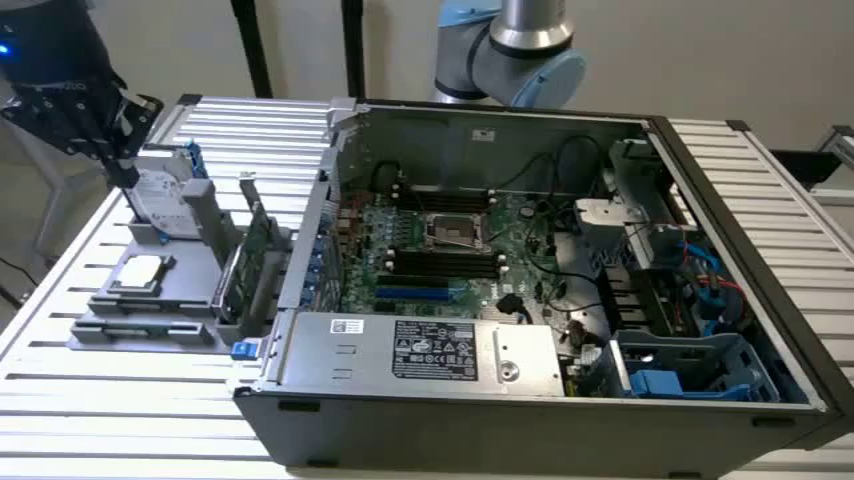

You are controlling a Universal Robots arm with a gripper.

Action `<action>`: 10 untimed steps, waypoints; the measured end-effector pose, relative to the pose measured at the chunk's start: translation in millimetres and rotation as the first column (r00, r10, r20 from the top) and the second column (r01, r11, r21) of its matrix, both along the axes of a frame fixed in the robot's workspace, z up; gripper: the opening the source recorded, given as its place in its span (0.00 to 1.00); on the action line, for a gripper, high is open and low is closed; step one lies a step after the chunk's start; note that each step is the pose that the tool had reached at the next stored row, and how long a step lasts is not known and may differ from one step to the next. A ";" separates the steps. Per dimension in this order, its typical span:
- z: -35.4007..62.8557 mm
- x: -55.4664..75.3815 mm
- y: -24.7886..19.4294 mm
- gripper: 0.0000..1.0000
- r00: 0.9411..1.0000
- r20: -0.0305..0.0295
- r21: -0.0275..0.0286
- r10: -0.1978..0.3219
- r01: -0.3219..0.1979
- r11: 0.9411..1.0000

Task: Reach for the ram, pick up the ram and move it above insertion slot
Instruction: 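Reach for the ram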

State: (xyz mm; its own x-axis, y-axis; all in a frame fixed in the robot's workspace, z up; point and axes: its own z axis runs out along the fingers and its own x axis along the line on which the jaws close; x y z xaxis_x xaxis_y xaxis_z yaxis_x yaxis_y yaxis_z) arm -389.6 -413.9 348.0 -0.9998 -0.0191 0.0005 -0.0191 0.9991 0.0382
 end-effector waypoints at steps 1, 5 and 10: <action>0.0 0.0 0.0 0.11 1.000 0.000 0.000 0.000 0.000 1.000; 0.0 0.0 0.0 0.11 1.000 0.000 0.000 0.000 0.000 1.000; 0.0 0.0 0.0 0.11 1.000 0.000 0.000 0.000 0.000 1.000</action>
State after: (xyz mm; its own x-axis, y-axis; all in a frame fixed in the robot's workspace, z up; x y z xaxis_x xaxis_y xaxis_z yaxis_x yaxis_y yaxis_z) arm -389.6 -413.9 348.0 -0.9998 -0.0191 0.0005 -0.0191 0.9991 0.0382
